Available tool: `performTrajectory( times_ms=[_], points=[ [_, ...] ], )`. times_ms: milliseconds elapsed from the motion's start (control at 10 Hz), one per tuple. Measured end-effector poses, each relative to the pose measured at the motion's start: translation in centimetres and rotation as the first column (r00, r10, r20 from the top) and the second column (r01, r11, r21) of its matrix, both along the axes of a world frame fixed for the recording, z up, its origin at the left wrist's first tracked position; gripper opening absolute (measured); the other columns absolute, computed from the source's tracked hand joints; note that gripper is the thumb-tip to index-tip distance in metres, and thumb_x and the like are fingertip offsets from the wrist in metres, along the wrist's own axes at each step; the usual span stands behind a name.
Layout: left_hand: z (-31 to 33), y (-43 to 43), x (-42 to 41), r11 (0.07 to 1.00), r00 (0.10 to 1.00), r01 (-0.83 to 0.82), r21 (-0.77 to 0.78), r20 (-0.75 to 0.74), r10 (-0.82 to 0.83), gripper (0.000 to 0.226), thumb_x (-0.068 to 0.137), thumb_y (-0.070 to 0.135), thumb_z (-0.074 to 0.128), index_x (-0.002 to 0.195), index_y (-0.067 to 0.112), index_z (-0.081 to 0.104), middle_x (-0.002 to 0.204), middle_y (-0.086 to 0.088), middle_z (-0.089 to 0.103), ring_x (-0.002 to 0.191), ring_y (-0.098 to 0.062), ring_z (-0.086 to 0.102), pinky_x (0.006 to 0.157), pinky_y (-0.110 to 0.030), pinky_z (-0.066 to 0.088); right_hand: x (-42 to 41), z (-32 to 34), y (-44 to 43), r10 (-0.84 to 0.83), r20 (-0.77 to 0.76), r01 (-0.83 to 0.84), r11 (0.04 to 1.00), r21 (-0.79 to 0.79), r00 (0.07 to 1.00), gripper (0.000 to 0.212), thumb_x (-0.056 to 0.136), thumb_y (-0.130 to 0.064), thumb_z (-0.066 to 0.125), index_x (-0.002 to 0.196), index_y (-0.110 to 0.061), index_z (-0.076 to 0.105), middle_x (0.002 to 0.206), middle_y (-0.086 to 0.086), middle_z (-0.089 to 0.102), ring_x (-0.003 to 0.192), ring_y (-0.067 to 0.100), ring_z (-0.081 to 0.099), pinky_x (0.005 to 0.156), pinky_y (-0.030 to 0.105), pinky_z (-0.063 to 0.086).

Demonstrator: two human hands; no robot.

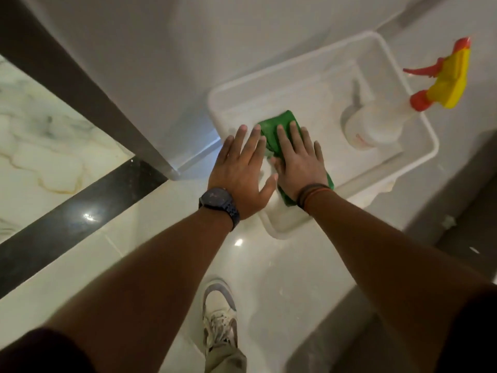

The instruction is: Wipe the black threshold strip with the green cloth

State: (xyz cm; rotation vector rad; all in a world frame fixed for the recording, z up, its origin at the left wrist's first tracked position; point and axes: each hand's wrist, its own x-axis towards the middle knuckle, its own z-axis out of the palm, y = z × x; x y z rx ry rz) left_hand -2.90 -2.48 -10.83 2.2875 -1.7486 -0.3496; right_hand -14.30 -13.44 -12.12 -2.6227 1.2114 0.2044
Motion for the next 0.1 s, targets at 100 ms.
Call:
performTrajectory(
  times_ms=[100],
  points=[
    [1.38,1.38,0.87,0.997,0.996,-0.064,-0.038,-0.07,0.061,0.076,0.086,0.055,0.03,0.149,0.012,0.02,0.161,-0.009,0.009,0.147,-0.026,0.0,0.116,-0.038,-0.005,0.01,1.86,0.7,-0.023,0.096,0.028,0.998,-0.056,0.995,0.064,0.095,-0.037,0.042,0.149,-0.021,0.011,0.159,0.01,0.012,0.145,0.029,0.008,0.116,0.047,0.012]
  ],
)
